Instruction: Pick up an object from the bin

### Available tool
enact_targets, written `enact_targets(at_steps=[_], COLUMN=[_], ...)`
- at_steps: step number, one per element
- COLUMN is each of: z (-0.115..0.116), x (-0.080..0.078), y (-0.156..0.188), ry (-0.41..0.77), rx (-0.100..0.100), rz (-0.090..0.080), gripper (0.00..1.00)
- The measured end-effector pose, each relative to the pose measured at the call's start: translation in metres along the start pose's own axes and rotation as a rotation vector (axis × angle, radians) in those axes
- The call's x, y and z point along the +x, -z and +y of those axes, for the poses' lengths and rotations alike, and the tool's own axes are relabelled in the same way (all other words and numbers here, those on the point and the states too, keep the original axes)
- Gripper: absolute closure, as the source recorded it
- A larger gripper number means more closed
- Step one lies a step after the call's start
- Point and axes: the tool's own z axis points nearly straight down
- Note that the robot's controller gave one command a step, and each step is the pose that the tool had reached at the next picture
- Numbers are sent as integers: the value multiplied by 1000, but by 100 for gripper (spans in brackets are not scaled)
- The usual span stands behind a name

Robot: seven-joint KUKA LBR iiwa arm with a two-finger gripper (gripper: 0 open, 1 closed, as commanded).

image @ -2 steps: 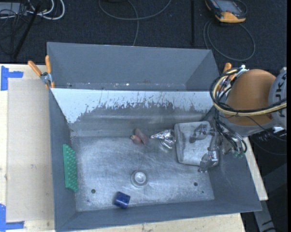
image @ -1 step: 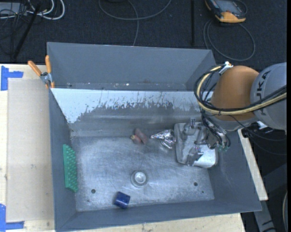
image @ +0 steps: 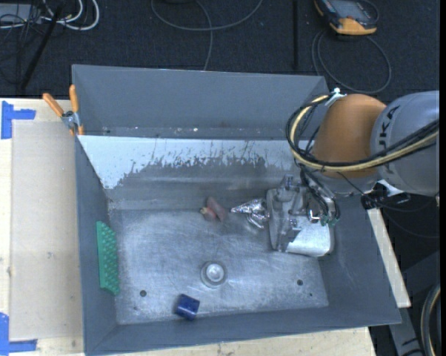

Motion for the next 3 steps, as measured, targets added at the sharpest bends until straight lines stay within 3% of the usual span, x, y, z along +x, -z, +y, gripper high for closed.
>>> enact_targets(at_steps=[1, 2, 3], z=[2, 42, 82], x=[-1, -2, 1], y=[0, -16, 3], ry=[-24, -258, -316], rx=[-2, -3, -3], rz=[1, 8, 9], gripper=[0, 0, 0])
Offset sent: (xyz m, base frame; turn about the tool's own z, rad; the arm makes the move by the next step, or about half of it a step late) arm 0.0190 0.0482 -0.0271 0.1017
